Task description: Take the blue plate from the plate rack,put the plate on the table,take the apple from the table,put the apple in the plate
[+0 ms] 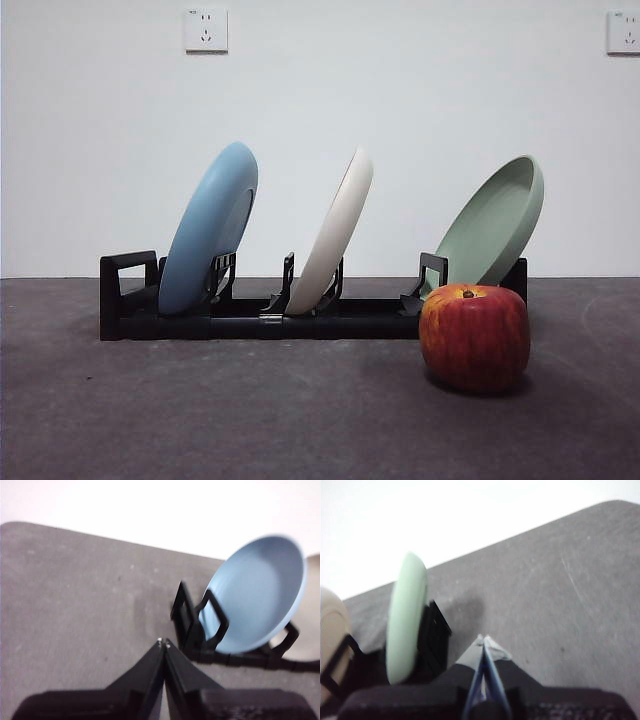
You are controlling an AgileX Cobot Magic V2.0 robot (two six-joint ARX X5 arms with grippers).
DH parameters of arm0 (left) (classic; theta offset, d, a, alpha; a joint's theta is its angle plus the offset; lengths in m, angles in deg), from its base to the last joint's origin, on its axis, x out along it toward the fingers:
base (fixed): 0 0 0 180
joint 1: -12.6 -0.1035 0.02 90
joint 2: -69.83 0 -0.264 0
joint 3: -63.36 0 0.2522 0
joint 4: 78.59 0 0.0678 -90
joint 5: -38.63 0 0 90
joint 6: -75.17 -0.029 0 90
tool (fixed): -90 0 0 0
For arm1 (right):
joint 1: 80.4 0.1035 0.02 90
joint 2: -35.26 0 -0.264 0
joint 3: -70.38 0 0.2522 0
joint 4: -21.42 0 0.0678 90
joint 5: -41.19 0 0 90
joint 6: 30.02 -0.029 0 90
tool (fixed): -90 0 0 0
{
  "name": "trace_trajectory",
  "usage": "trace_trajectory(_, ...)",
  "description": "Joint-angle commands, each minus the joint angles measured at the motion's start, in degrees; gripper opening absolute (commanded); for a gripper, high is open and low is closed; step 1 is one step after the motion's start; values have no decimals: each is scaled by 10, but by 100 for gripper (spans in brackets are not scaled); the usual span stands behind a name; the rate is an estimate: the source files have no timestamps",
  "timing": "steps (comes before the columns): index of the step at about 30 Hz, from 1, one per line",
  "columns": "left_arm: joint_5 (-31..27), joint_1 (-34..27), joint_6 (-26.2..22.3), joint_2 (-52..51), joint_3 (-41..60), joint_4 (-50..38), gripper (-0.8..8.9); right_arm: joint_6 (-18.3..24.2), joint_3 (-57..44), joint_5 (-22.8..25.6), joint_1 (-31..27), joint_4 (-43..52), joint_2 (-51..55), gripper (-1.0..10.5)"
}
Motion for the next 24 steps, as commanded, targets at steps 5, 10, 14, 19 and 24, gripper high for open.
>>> trace_trajectory(5, 20, -2, 2, 151, -115, -2, -8, 12, 160, -74, 1, -25, -171, -11)
trace_trajectory(10, 76, -2, -10, 264, -209, 21, -5, 55, 277, -144, 1, -101, -290, -3)
trace_trajectory(14, 143, -1, -31, 351, -283, 57, 1, 92, 349, -206, 1, -160, -372, 2)
trace_trajectory(19, 211, -1, -33, 418, -334, 72, 252, 99, 375, -250, 1, -170, -423, 293)
trace_trajectory(24, 222, 3, -16, 452, -346, 53, 439, 92, 375, -248, 1, -169, -437, 536)
